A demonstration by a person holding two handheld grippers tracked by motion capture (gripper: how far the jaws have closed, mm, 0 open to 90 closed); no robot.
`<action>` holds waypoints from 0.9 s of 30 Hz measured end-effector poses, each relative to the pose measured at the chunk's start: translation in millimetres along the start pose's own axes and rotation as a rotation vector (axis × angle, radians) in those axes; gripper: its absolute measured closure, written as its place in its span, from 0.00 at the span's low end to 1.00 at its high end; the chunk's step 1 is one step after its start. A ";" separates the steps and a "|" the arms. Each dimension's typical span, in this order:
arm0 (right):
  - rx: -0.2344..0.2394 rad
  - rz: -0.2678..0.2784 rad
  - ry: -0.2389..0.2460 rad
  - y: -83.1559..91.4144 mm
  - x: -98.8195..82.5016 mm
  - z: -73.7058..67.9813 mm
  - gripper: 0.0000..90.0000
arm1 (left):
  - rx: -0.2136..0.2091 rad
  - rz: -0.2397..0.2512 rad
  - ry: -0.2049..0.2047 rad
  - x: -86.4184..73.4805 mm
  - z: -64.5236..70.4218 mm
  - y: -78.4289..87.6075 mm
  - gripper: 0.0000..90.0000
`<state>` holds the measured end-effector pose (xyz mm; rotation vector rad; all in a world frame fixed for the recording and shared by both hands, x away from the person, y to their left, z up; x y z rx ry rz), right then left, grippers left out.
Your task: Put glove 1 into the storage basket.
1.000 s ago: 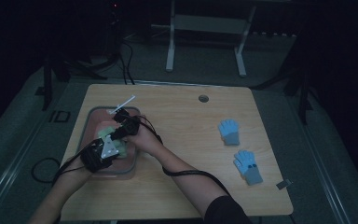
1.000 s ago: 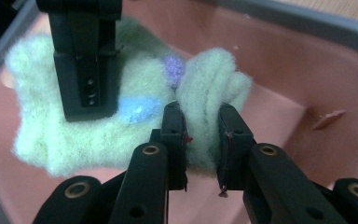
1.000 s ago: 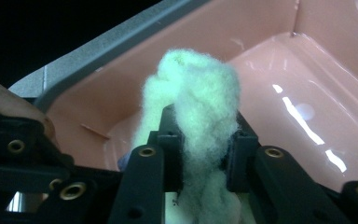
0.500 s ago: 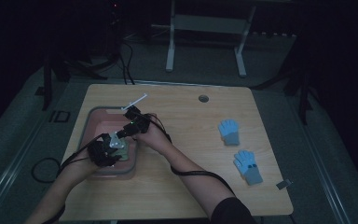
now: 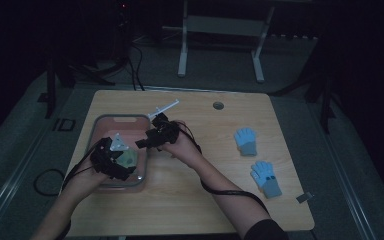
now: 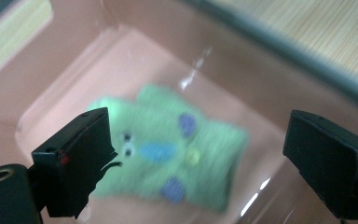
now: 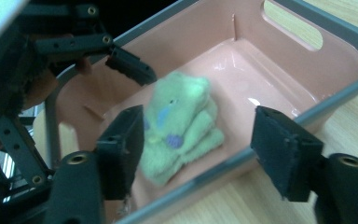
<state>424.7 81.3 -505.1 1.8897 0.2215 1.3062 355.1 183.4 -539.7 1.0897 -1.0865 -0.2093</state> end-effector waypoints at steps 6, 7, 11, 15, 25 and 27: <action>0.037 0.000 0.032 16.9 -13.5 0.3 0.23 | -0.037 0.064 -0.039 20.6 19.1 -2.4 0.04; 0.026 -0.001 0.037 19.6 -15.9 1.8 0.23 | -0.041 0.071 -0.041 23.9 22.5 -3.3 0.04; 0.027 0.005 0.023 32.4 -24.7 6.6 0.22 | -0.065 0.100 -0.051 37.6 36.0 -5.3 0.04; -0.005 0.007 0.025 42.2 -34.8 16.5 0.22 | -0.089 0.117 -0.072 50.5 49.6 -6.8 0.04; -0.048 0.015 0.004 66.9 -56.8 40.1 0.21 | -0.126 0.133 -0.099 72.2 73.6 -21.8 0.04; -0.060 0.016 0.008 71.7 -61.7 44.3 0.21 | -0.144 0.151 -0.093 76.8 78.5 -24.7 0.04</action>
Point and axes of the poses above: each handheld gripper's, and its own axes: y roughly backward along the jaws, x roughly out of its top, z roughly to its right, the point moved 8 cm from there along -y, roughly forward along the jaws, and after that the axes turned 13 degrees about -x, right-handed, at the moved point
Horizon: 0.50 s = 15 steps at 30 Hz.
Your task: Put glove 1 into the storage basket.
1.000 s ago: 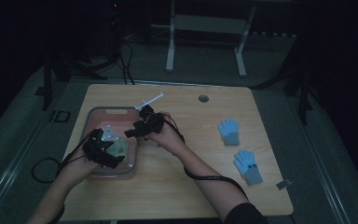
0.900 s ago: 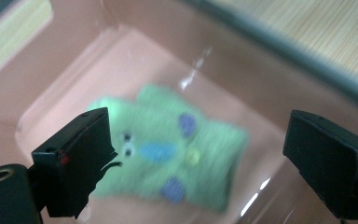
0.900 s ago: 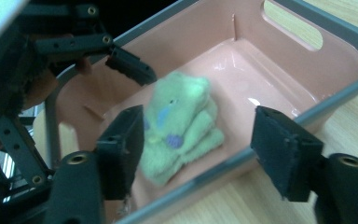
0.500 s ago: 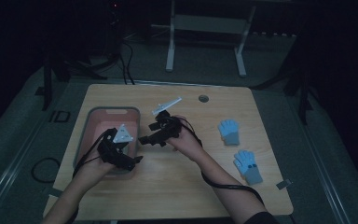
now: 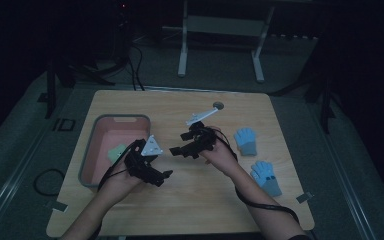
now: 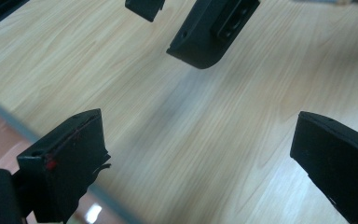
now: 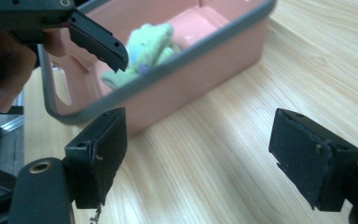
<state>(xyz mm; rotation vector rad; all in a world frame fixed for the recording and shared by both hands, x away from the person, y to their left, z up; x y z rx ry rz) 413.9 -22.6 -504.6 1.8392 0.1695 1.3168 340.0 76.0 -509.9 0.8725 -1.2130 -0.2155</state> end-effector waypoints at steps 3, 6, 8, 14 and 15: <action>-0.014 -0.005 -0.001 6.9 -8.9 6.6 0.21 | -0.023 0.008 -0.002 4.8 6.4 -7.7 0.04; -0.028 -0.011 -0.002 13.3 -17.6 13.0 0.21 | -0.039 0.012 -0.005 7.6 11.9 -16.4 0.04; -0.037 -0.008 -0.006 17.6 -22.8 17.5 0.21 | -0.057 0.012 -0.003 9.0 15.5 -22.1 0.04; -0.061 -0.004 -0.019 29.0 -40.1 30.4 0.21 | -0.093 0.023 -0.001 11.8 23.9 -36.2 0.04; -0.067 -0.007 -0.024 30.6 -43.1 32.1 0.21 | -0.096 0.027 0.002 11.9 24.8 -38.9 0.04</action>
Point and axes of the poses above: each handheld gripper's, and its own axes: y roughly backward along the jaws, x roughly out of its top, z roughly to its right, the point moved 8 cm from there along -y, roughly forward along the jaws, and after that the axes turned 13 degrees about -x, right-handed, at the moved point
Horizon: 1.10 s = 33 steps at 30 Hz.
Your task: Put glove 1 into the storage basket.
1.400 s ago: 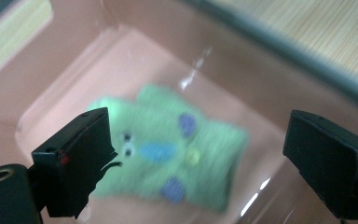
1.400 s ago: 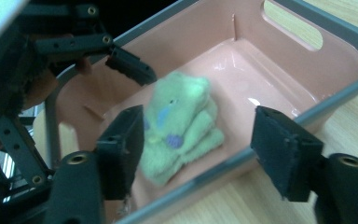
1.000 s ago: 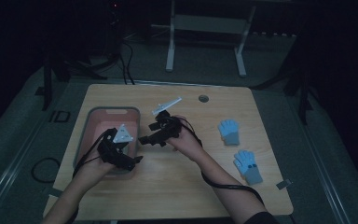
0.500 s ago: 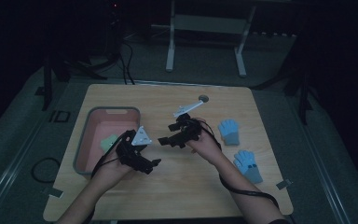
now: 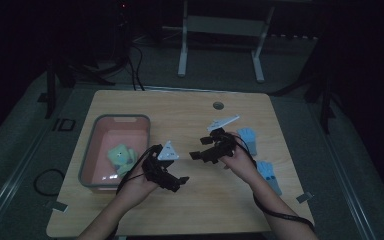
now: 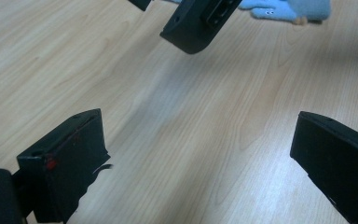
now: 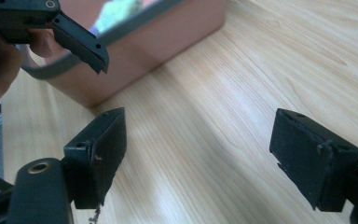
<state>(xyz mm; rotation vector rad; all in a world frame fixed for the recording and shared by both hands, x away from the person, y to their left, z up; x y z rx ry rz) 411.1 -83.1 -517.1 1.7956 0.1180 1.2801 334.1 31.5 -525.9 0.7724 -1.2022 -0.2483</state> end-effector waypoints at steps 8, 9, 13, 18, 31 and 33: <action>-0.029 -0.013 -0.009 7.5 -28.1 15.8 0.20 | -0.042 0.004 0.007 -4.7 7.0 -22.4 0.04; -0.033 -0.019 -0.011 7.7 -32.7 17.4 0.19 | -0.052 0.002 0.010 -6.0 8.3 -25.5 0.04; -0.047 -0.031 -0.028 8.3 -52.1 23.8 0.19 | -0.065 -0.003 0.006 -12.5 12.3 -37.5 0.04; -0.049 -0.039 -0.031 10.1 -75.1 28.4 0.18 | -0.071 -0.005 0.003 -21.3 15.4 -49.2 0.04; -0.060 0.018 -0.063 21.3 -112.7 30.6 0.17 | -0.048 0.047 0.001 -45.2 20.0 -58.5 0.04; -0.083 0.028 -0.058 24.5 -115.5 34.1 0.17 | -0.011 0.062 0.002 -48.8 16.2 -54.7 0.04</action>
Point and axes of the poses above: each handheld gripper's, and its own axes: y roughly backward along the jaws, x roughly out of its top, z roughly to its right, the point moved 8 cm from there along -y, roughly forward along the jaws, and after that the axes turned 13 degrees about -x, right-handed, at the moved point
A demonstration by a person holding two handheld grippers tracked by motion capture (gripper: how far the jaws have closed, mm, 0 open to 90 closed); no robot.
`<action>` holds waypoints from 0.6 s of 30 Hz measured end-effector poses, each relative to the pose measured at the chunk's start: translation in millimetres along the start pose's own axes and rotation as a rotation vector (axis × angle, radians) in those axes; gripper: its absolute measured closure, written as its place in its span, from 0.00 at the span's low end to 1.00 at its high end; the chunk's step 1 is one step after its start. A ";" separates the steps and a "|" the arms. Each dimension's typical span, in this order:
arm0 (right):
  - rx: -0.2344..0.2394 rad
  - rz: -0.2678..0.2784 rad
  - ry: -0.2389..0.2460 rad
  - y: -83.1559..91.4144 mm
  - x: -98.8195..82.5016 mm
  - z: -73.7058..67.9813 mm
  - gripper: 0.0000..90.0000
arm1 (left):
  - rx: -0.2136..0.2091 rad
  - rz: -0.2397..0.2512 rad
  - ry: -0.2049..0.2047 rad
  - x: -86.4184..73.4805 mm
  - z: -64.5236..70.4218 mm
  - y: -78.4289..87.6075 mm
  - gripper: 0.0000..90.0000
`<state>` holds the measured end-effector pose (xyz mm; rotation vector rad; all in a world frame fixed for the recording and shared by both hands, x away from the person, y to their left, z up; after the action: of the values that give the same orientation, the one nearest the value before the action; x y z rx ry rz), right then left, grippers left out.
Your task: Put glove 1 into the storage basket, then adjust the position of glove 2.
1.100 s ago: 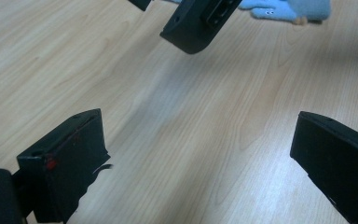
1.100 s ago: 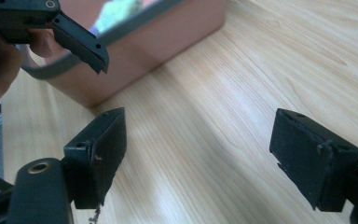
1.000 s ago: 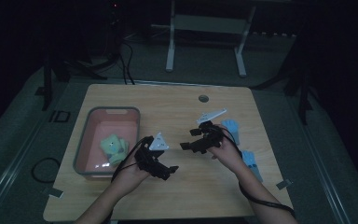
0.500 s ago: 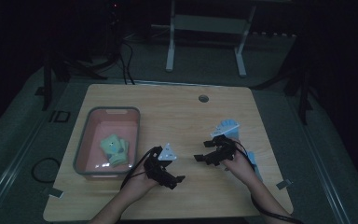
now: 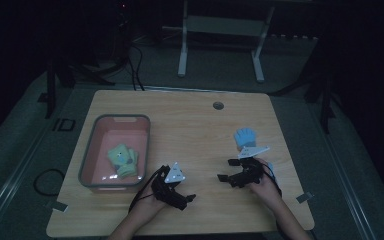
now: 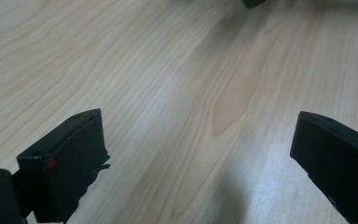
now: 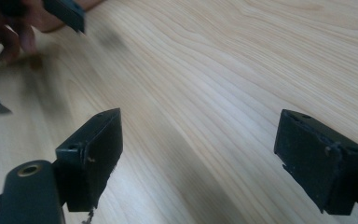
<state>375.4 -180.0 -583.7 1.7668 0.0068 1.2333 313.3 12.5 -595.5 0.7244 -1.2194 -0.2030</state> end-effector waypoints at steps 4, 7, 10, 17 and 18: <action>0.003 -0.054 -0.010 4.6 -5.5 6.7 0.18 | 0.021 0.029 0.014 -0.5 -3.2 3.6 0.04; -0.019 -0.053 0.000 7.5 -5.4 9.6 0.14 | 0.039 0.026 0.009 -1.2 -4.1 4.1 0.04; -0.061 -0.046 -0.010 9.4 -3.3 12.1 0.13 | 0.024 0.028 0.019 -1.9 -2.7 3.1 0.04; -0.116 -0.031 -0.013 19.3 -1.0 21.4 0.19 | 0.013 0.000 0.036 -5.7 0.7 -1.5 0.03; -0.131 -0.030 -0.012 21.2 -0.5 24.8 0.24 | 0.013 0.006 0.038 -5.1 1.1 -1.1 0.02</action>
<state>383.2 -208.9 -570.6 1.6554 -0.0530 1.1751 310.8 13.8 -599.9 0.7332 -1.1873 -0.1754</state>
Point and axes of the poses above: each handheld gripper's, and its own axes: y roughly backward along the jaws, x roughly out of its top, z roughly to its right, the point moved 8 cm from there along -y, roughly forward along the jaws, and after that the axes turned 13 degrees about -x, right-handed, at the moved point
